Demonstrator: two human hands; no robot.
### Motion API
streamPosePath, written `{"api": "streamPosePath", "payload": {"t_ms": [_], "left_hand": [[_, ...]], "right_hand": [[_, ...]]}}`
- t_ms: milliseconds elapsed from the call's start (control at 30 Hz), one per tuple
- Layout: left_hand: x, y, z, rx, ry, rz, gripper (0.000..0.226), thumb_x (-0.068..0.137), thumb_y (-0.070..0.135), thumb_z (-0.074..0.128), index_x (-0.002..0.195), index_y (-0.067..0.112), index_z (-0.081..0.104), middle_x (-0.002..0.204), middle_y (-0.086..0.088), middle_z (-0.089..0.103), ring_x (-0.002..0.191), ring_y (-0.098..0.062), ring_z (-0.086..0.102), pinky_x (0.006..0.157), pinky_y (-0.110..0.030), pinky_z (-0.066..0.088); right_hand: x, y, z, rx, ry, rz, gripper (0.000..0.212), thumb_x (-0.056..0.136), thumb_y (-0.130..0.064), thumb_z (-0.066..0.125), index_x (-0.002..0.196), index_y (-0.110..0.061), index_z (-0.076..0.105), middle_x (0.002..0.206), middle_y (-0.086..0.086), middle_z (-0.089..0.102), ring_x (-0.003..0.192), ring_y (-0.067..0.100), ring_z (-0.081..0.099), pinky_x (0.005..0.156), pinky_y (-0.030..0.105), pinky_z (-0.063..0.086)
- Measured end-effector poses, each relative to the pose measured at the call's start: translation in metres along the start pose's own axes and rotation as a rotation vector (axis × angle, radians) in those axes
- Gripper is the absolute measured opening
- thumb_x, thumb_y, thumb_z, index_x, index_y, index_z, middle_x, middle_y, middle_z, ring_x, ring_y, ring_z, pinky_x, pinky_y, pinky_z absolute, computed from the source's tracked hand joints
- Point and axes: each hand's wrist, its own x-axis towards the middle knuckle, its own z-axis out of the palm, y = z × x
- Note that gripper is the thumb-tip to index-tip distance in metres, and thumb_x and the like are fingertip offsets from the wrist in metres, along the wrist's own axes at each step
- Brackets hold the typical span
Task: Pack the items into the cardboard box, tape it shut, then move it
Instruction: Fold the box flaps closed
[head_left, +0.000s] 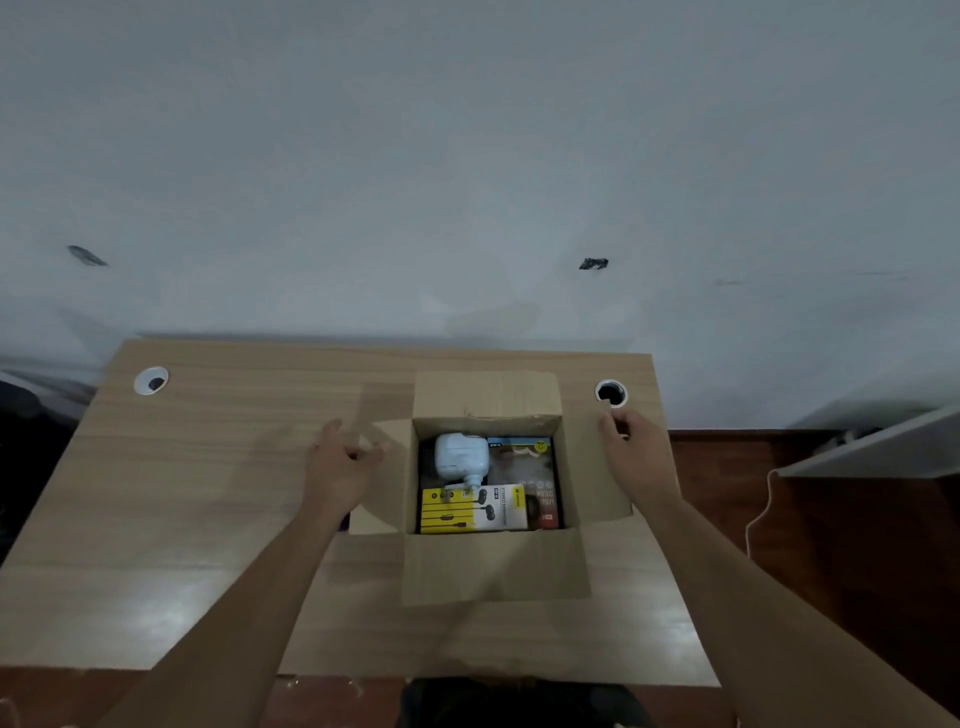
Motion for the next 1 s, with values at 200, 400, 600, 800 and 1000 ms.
{"api": "streamPosePath", "payload": {"t_ms": [200,400,600,800,1000], "left_hand": [[0.006,0.004,-0.027,-0.004,-0.059,0.067,0.013,0.097,0.026,0.081,0.099,0.019,0.07,0.098,0.003,0.074,0.1,-0.025,0.071,0.078,-0.031,0.046],[-0.017,0.021,-0.039,-0.246,-0.468,0.189,0.026,0.099,0.037,0.077,0.123,0.027,0.077,0.113,0.0,0.083,0.093,-0.017,0.08,0.087,-0.038,0.06],[-0.035,-0.004,-0.029,0.012,-0.705,0.312,0.043,0.108,0.012,0.064,0.134,0.045,0.07,0.137,0.021,0.072,0.117,0.007,0.067,0.103,-0.031,0.055],[-0.04,-0.029,-0.022,0.284,-0.752,0.471,0.083,0.094,-0.004,0.073,0.151,0.053,0.052,0.155,0.036,0.039,0.147,0.009,0.039,0.122,-0.026,0.04],[-0.042,-0.034,-0.012,0.421,-0.789,0.674,0.096,0.082,0.021,0.094,0.159,0.05,0.045,0.162,0.037,0.023,0.149,0.016,0.023,0.118,-0.006,0.026]], "right_hand": [[-0.013,-0.027,0.006,0.129,-0.077,0.006,0.041,0.109,-0.048,0.054,0.079,-0.026,0.071,0.072,-0.01,0.071,0.07,0.014,0.067,0.066,0.032,0.051],[-0.019,-0.02,0.018,0.015,-0.342,0.004,0.054,0.11,-0.061,0.044,0.102,-0.031,0.088,0.119,-0.013,0.08,0.108,0.009,0.073,0.099,0.038,0.056],[-0.016,-0.023,0.027,-0.2,-0.427,-0.09,0.044,0.112,-0.046,0.047,0.117,-0.023,0.084,0.116,0.002,0.076,0.107,0.021,0.068,0.096,0.04,0.053],[-0.014,-0.016,0.022,-0.182,-0.409,-0.1,0.055,0.11,-0.049,0.051,0.097,0.001,0.072,0.082,0.018,0.065,0.074,0.028,0.063,0.069,0.039,0.04],[-0.017,-0.023,0.017,-0.205,-0.498,-0.152,0.052,0.114,-0.043,0.045,0.118,0.001,0.073,0.112,0.021,0.071,0.103,0.033,0.068,0.092,0.047,0.053]]}}
